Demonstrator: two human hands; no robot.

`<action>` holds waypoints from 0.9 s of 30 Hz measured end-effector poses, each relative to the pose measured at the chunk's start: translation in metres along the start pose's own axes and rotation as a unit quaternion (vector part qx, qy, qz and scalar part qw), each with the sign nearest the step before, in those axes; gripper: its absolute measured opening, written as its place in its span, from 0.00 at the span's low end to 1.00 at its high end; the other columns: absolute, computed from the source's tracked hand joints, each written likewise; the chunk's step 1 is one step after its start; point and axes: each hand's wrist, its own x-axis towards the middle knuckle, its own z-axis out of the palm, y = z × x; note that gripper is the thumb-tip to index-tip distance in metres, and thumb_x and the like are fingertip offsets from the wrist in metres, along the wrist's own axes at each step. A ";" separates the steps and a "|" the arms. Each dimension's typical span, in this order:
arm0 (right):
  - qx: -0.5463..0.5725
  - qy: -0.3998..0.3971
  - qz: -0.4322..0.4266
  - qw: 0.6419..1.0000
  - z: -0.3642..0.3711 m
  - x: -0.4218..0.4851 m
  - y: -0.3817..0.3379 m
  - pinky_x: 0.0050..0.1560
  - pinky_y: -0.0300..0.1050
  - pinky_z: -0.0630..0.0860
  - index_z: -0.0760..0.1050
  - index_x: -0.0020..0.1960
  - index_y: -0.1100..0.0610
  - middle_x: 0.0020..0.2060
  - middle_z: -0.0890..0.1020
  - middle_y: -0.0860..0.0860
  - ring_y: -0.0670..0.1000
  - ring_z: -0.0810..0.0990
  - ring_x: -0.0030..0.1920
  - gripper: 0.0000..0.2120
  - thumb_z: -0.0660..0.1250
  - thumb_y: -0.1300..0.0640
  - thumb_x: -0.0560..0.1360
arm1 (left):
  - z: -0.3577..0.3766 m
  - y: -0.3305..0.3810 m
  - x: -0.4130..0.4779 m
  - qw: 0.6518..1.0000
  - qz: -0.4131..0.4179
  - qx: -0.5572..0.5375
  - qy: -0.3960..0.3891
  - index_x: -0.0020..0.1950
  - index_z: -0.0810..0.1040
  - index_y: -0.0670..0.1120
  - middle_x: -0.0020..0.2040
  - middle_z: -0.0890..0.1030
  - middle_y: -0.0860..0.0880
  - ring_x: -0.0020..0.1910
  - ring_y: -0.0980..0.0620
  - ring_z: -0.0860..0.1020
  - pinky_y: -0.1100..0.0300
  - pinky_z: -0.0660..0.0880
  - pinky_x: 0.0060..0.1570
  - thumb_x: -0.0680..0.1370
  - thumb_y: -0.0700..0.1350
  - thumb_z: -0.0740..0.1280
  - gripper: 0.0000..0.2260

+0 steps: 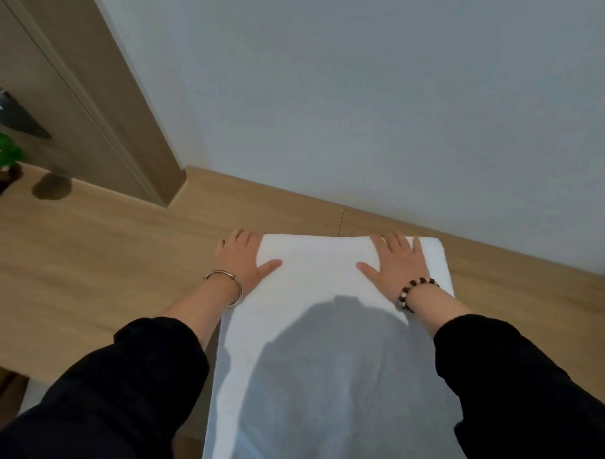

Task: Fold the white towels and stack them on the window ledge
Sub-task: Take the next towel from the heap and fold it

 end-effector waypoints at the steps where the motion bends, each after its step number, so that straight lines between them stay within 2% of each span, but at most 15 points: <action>1: -0.003 -0.026 0.003 1.000 -0.013 0.005 0.005 0.73 0.56 0.48 0.52 0.76 0.51 0.74 0.61 0.54 0.55 0.56 0.74 0.36 0.50 0.32 0.76 | -0.006 -0.005 0.008 0.999 0.017 -0.030 -0.026 0.74 0.60 0.47 0.72 0.66 0.46 0.71 0.45 0.61 0.51 0.60 0.67 0.75 0.64 0.60 0.33; 4: -0.003 -0.197 0.006 0.980 -0.044 0.036 0.019 0.65 0.51 0.66 0.65 0.70 0.51 0.63 0.72 0.50 0.56 0.71 0.65 0.36 0.66 0.33 0.69 | -0.029 -0.010 0.033 0.984 0.033 -0.071 -0.161 0.73 0.64 0.47 0.70 0.70 0.46 0.68 0.46 0.68 0.55 0.66 0.65 0.70 0.61 0.72 0.37; 5: -0.020 -0.245 0.012 0.969 -0.028 0.064 0.040 0.62 0.49 0.70 0.67 0.67 0.51 0.59 0.74 0.48 0.55 0.74 0.61 0.37 0.71 0.35 0.64 | -0.036 -0.010 0.041 0.977 0.032 -0.070 -0.197 0.71 0.67 0.47 0.68 0.73 0.47 0.64 0.46 0.72 0.56 0.69 0.62 0.68 0.59 0.74 0.36; 7: -0.067 -0.285 0.044 0.955 0.044 0.143 0.102 0.55 0.52 0.76 0.70 0.63 0.51 0.58 0.77 0.47 0.54 0.78 0.55 0.44 0.74 0.35 0.52 | -0.049 -0.007 0.051 0.962 0.030 -0.057 -0.267 0.68 0.70 0.47 0.61 0.77 0.48 0.54 0.48 0.76 0.58 0.72 0.54 0.67 0.55 0.76 0.33; 8: -0.061 -0.309 0.043 0.948 0.072 0.172 0.126 0.49 0.52 0.78 0.71 0.60 0.51 0.55 0.79 0.48 0.54 0.79 0.50 0.44 0.75 0.35 0.47 | -0.054 -0.004 0.055 0.955 0.035 -0.041 -0.291 0.67 0.70 0.46 0.58 0.78 0.48 0.52 0.48 0.76 0.57 0.72 0.53 0.67 0.53 0.77 0.32; 9: -0.018 -0.330 0.056 0.942 0.080 0.178 0.134 0.42 0.49 0.79 0.73 0.54 0.51 0.46 0.80 0.49 0.52 0.79 0.43 0.40 0.76 0.37 0.45 | -0.058 -0.002 0.057 0.951 0.042 -0.026 -0.306 0.67 0.70 0.46 0.56 0.78 0.49 0.51 0.48 0.76 0.57 0.73 0.54 0.67 0.52 0.77 0.32; 11: -0.031 -0.275 0.073 0.958 0.031 0.137 0.103 0.34 0.43 0.76 0.76 0.39 0.53 0.30 0.78 0.47 0.51 0.76 0.30 0.24 0.77 0.44 0.49 | -0.066 0.003 0.059 0.952 0.058 -0.005 -0.302 0.65 0.71 0.46 0.55 0.78 0.50 0.51 0.49 0.76 0.57 0.73 0.53 0.67 0.50 0.76 0.29; 12: -0.039 -0.259 0.048 0.964 -0.023 0.094 0.068 0.33 0.41 0.74 0.76 0.34 0.55 0.26 0.77 0.48 0.51 0.75 0.28 0.15 0.76 0.50 0.54 | -0.070 0.005 0.060 0.958 0.063 0.004 -0.281 0.66 0.71 0.46 0.56 0.78 0.49 0.51 0.48 0.76 0.57 0.74 0.52 0.67 0.50 0.76 0.30; 14: -0.022 -0.226 0.040 0.973 -0.070 0.057 0.042 0.31 0.39 0.71 0.76 0.36 0.58 0.30 0.80 0.52 0.52 0.75 0.30 0.07 0.72 0.58 0.61 | -0.081 0.007 0.061 0.974 0.066 0.014 -0.214 0.66 0.71 0.45 0.57 0.78 0.46 0.53 0.46 0.77 0.56 0.75 0.50 0.67 0.50 0.76 0.30; 16: -0.016 -0.136 0.043 0.990 -0.100 0.041 0.037 0.31 0.39 0.73 0.78 0.43 0.57 0.37 0.82 0.53 0.52 0.79 0.35 0.11 0.72 0.59 0.61 | -0.098 0.010 0.061 0.990 0.077 0.000 -0.117 0.60 0.72 0.46 0.55 0.79 0.46 0.51 0.45 0.77 0.57 0.73 0.45 0.68 0.47 0.74 0.23; 18: -0.028 -0.039 0.041 0.998 -0.117 0.032 0.041 0.33 0.41 0.73 0.78 0.44 0.57 0.37 0.80 0.52 0.52 0.79 0.37 0.10 0.71 0.58 0.63 | -0.117 0.016 0.058 0.997 0.080 -0.007 -0.021 0.54 0.71 0.47 0.52 0.79 0.45 0.48 0.43 0.76 0.57 0.70 0.41 0.70 0.45 0.71 0.16; 20: -0.058 0.042 0.031 0.997 -0.131 0.019 0.045 0.36 0.43 0.72 0.76 0.47 0.59 0.40 0.79 0.52 0.54 0.78 0.39 0.09 0.70 0.58 0.67 | -0.135 0.022 0.050 0.994 0.081 0.005 0.076 0.54 0.70 0.46 0.49 0.79 0.45 0.47 0.42 0.77 0.56 0.67 0.39 0.72 0.44 0.69 0.13; 23: -0.077 0.160 0.008 0.984 -0.144 0.002 0.047 0.40 0.45 0.68 0.72 0.52 0.61 0.47 0.76 0.56 0.58 0.75 0.49 0.10 0.67 0.61 0.71 | -0.150 0.026 0.032 0.977 0.096 0.028 0.188 0.51 0.72 0.44 0.46 0.79 0.43 0.44 0.40 0.78 0.55 0.65 0.37 0.72 0.44 0.68 0.10; 25: -0.088 0.244 -0.020 0.966 -0.143 -0.012 0.048 0.38 0.47 0.67 0.73 0.48 0.62 0.44 0.77 0.58 0.60 0.75 0.46 0.11 0.70 0.65 0.67 | -0.152 0.024 0.016 0.964 0.114 0.036 0.239 0.48 0.72 0.42 0.43 0.79 0.41 0.42 0.38 0.77 0.54 0.65 0.37 0.71 0.41 0.69 0.09; 27: -0.100 0.313 -0.057 0.943 -0.134 -0.036 0.047 0.34 0.46 0.66 0.72 0.39 0.63 0.34 0.75 0.59 0.59 0.74 0.36 0.15 0.75 0.69 0.57 | -0.144 0.019 -0.008 0.943 0.154 0.043 0.291 0.43 0.73 0.40 0.37 0.77 0.40 0.36 0.38 0.77 0.54 0.65 0.34 0.65 0.36 0.72 0.11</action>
